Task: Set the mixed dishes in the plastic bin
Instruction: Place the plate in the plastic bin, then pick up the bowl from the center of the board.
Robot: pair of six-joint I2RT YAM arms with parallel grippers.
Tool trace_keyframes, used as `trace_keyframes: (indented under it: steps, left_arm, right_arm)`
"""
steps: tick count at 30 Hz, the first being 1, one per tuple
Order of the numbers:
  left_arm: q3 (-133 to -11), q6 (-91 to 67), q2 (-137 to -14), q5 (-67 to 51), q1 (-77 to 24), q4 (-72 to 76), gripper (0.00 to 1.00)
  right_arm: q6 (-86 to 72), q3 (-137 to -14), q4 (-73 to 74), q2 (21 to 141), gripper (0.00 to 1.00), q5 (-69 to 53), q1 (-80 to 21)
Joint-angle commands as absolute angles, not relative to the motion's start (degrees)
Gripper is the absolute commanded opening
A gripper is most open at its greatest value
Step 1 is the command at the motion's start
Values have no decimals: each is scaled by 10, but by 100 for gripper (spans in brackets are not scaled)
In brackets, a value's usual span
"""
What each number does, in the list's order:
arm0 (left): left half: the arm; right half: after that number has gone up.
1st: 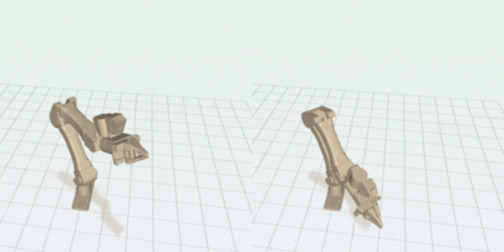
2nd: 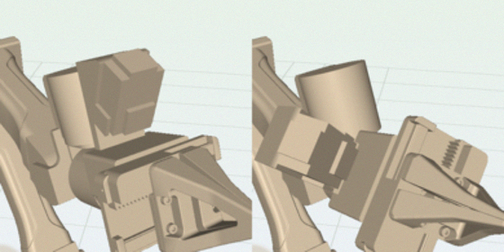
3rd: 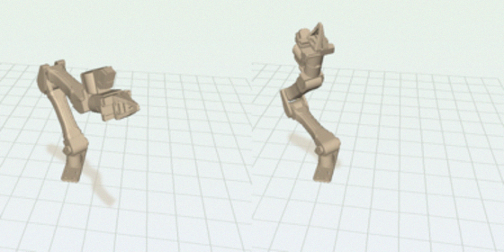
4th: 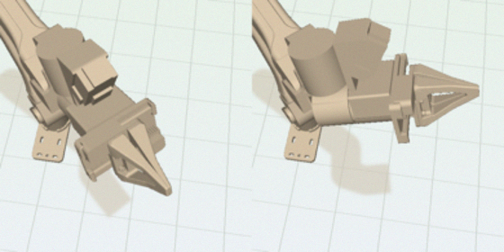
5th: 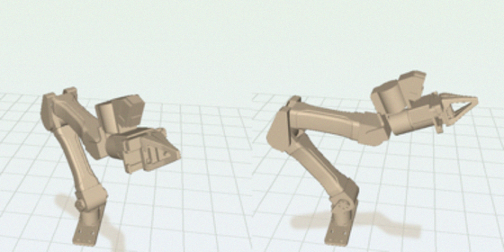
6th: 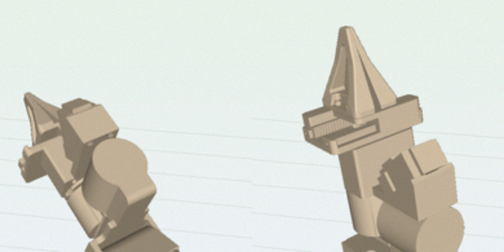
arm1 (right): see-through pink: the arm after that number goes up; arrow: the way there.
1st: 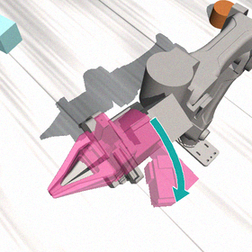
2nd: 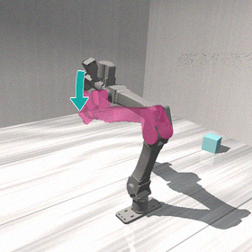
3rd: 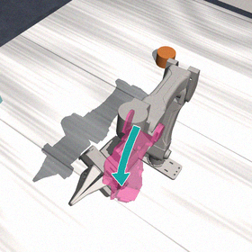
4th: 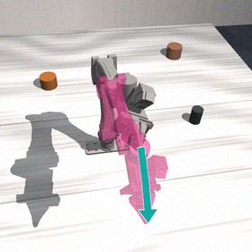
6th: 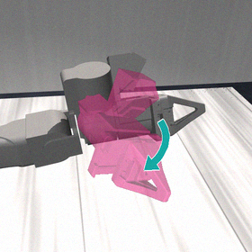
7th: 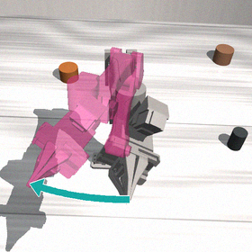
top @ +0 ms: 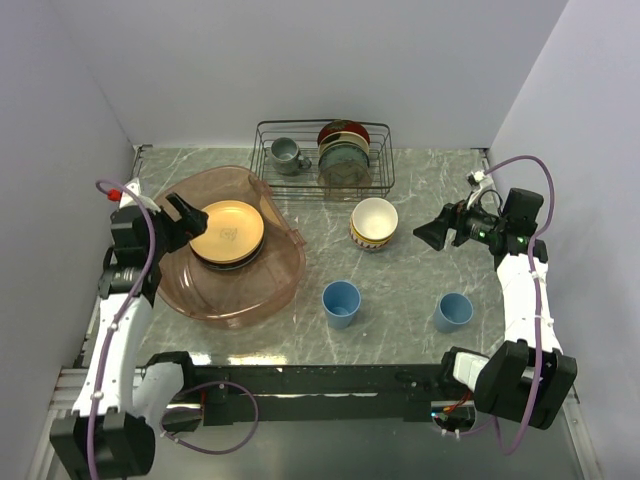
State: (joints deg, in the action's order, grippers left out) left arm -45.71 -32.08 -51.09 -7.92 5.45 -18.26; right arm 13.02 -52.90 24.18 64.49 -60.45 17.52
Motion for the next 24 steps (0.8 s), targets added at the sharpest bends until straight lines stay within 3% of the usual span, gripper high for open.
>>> trace_keyframes:
  steps: [1, 24]
  left_arm:
    - [-439, -259, -462, -113, 56, -166, 99]
    - [-403, -232, -389, -105, 46, -145, 99]
  right_arm:
    - [150, -531, 233, 646, 100, -568, 178]
    - [192, -632, 283, 651, 100, -369, 77]
